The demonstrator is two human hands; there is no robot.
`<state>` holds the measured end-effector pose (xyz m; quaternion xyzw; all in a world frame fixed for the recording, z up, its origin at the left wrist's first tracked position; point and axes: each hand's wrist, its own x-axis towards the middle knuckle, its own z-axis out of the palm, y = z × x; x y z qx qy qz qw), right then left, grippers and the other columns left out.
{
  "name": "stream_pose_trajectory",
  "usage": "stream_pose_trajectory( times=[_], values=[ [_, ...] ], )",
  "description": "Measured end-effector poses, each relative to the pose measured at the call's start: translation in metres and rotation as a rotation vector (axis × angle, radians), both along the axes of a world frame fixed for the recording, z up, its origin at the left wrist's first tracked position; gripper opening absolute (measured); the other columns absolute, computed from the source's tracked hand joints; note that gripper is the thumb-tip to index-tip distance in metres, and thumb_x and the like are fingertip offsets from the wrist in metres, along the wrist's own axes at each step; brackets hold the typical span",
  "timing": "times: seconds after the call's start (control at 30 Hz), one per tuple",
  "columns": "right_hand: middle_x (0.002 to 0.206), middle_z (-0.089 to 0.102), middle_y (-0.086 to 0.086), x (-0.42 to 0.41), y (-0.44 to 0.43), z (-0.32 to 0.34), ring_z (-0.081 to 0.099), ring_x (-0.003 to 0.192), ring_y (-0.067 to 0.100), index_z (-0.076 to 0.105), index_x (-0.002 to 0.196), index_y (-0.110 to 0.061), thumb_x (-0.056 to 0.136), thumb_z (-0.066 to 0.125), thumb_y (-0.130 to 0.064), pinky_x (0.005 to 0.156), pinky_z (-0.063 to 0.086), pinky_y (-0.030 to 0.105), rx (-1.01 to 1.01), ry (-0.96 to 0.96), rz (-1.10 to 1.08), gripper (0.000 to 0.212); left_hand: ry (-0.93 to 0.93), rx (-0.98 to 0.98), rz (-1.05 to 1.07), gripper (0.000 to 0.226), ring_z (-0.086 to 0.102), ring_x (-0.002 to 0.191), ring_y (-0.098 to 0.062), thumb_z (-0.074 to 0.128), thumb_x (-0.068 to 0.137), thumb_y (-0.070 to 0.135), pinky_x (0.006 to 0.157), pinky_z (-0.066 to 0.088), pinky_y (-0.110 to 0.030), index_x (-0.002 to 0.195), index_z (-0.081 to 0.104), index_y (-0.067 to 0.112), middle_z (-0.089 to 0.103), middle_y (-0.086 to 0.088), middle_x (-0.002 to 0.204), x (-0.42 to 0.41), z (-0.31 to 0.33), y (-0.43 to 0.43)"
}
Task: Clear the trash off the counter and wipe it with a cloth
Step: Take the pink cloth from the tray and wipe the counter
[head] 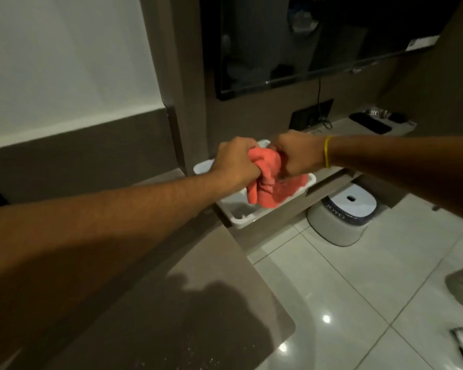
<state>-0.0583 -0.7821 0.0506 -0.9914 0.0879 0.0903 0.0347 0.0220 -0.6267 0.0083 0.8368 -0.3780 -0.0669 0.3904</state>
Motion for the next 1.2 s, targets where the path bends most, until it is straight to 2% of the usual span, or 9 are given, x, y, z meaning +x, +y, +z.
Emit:
stream_pose_trajectory(
  times=[0.07,0.2,0.37,0.47,0.57,0.77,0.9,1.0,1.2],
  values=[
    [0.087,0.074,-0.003,-0.03,0.009,0.023,0.068,0.075,0.017,0.069,0.094,-0.022,0.072,0.085,-0.021,0.065,0.054,0.026,0.066,0.034,0.061,0.027,0.048,-0.059,0.005,0.012,0.064,0.068,-0.007,0.072,0.076,0.012,0.053,0.042,-0.003,0.082,0.075,0.022,0.069,0.008,0.066,-0.032,0.016,0.021],
    [0.092,0.078,-0.001,-0.096,0.031,0.036,0.072,0.081,0.019,0.073,0.103,-0.019,0.076,0.087,-0.022,0.073,0.06,0.033,0.212,0.118,0.123,0.031,0.199,-0.069,0.051,0.02,0.071,0.076,-0.014,0.069,0.073,0.004,0.064,0.056,-0.026,0.086,0.075,0.018,0.076,0.004,0.077,-0.106,0.016,0.061],
    [0.082,0.073,-0.008,-0.183,0.065,-0.002,0.06,0.064,-0.003,0.073,0.099,-0.015,0.085,0.083,-0.016,0.063,0.051,0.015,0.372,0.223,0.114,0.017,0.441,-0.096,0.255,0.014,0.063,0.057,0.002,0.07,0.074,0.014,0.057,0.052,-0.02,0.086,0.069,0.021,0.072,0.004,0.068,-0.219,-0.02,0.107],
    [0.095,0.08,0.005,-0.229,0.085,-0.053,0.072,0.081,0.016,0.074,0.105,-0.009,0.086,0.079,-0.008,0.076,0.061,0.033,0.52,0.309,0.066,0.019,0.536,-0.074,0.342,0.02,0.072,0.073,-0.016,0.071,0.071,0.02,0.068,0.062,-0.032,0.09,0.068,0.025,0.076,0.001,0.081,-0.282,-0.057,0.135],
    [0.104,0.08,0.01,-0.275,0.109,-0.132,0.073,0.091,0.019,0.075,0.108,-0.009,0.088,0.074,0.001,0.077,0.062,0.027,0.686,0.468,0.055,0.022,0.635,-0.025,0.328,0.018,0.067,0.055,-0.005,0.071,0.079,0.011,0.055,0.054,-0.015,0.08,0.061,0.026,0.077,-0.017,0.081,-0.341,-0.111,0.172],
    [0.103,0.079,0.021,-0.344,0.183,-0.324,0.067,0.087,0.016,0.074,0.112,0.002,0.087,0.071,-0.001,0.083,0.059,0.039,0.829,0.651,-0.033,0.025,0.734,0.313,0.377,0.027,0.057,0.071,0.002,0.073,0.084,0.008,0.064,0.044,-0.002,0.109,0.066,0.015,0.062,0.011,0.089,-0.41,-0.287,0.249],
    [0.11,0.08,0.006,-0.366,0.228,-0.424,0.074,0.101,0.023,0.074,0.121,-0.022,0.088,0.07,-0.012,0.098,0.06,0.044,0.763,0.72,-0.046,0.035,0.803,0.492,0.607,0.029,0.07,0.1,-0.017,0.065,0.098,0.019,0.081,0.052,-0.009,0.125,0.064,0.027,0.067,0.005,0.11,-0.431,-0.398,0.297],
    [0.111,0.079,0.005,-0.363,0.247,-0.468,0.074,0.103,0.026,0.072,0.126,-0.023,0.089,0.07,-0.013,0.099,0.059,0.044,0.75,0.732,-0.06,0.039,0.621,0.775,0.769,0.06,0.059,0.128,-0.032,0.066,0.096,0.036,0.103,0.051,-0.036,0.148,0.048,0.012,0.06,-0.011,0.142,-0.432,-0.459,0.322],
    [0.112,0.079,0.007,-0.339,0.26,-0.508,0.073,0.103,0.028,0.072,0.12,-0.027,0.089,0.071,-0.013,0.099,0.059,0.046,0.765,0.682,-0.034,0.034,0.617,0.643,1.006,0.088,0.053,0.127,-0.044,0.084,0.076,0.036,0.099,0.056,-0.053,0.149,0.039,0.015,0.047,-0.015,0.144,-0.426,-0.528,0.316]
  ],
)
